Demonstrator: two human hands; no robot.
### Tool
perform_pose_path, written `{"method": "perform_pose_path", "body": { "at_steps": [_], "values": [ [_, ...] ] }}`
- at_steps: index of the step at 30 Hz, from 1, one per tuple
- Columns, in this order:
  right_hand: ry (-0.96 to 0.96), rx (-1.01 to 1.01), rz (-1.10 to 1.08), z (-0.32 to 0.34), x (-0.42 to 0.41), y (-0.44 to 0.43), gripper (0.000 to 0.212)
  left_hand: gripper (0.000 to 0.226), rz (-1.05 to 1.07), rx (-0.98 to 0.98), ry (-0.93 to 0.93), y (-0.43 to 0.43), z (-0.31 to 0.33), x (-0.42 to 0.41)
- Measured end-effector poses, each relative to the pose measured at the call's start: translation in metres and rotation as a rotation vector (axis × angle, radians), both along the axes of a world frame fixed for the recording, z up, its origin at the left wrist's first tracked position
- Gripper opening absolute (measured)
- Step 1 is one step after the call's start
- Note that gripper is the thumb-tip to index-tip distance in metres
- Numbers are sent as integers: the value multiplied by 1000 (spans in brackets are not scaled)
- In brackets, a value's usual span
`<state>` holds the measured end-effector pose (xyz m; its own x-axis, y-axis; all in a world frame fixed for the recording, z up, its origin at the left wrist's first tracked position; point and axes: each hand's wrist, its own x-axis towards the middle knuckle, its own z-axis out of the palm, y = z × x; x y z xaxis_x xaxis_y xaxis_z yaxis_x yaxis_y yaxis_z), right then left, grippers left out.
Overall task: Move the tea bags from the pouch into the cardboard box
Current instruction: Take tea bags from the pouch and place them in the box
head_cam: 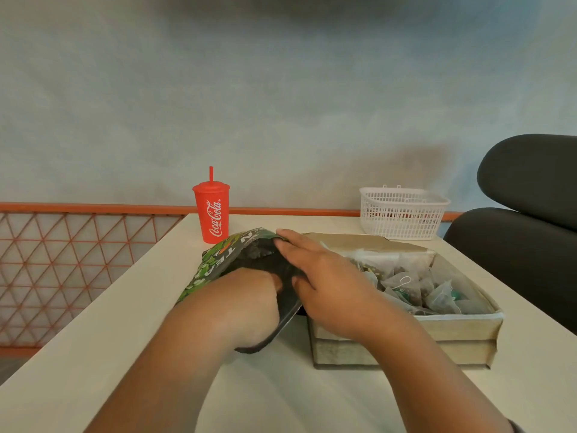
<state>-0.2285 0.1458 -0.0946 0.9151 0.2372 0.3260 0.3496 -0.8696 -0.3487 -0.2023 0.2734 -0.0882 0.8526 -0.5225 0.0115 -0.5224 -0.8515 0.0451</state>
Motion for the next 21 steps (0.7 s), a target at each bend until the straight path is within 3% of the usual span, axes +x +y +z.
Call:
{"method": "perform_pose_path", "body": {
  "at_steps": [6,9,14,21],
  "values": [
    [3,13,18,1,-2,1,56,42,208,311,62,-7,-36,37],
    [-3,22,29,2,-3,2,56,39,233,323,23,-7,-37,39],
    [-22,18,19,3,-4,1,57,28,235,14,-54,0,-22,31],
    [57,76,30,-2,2,-3,57,19,125,-443,2,24,28,-2]
  ]
}}
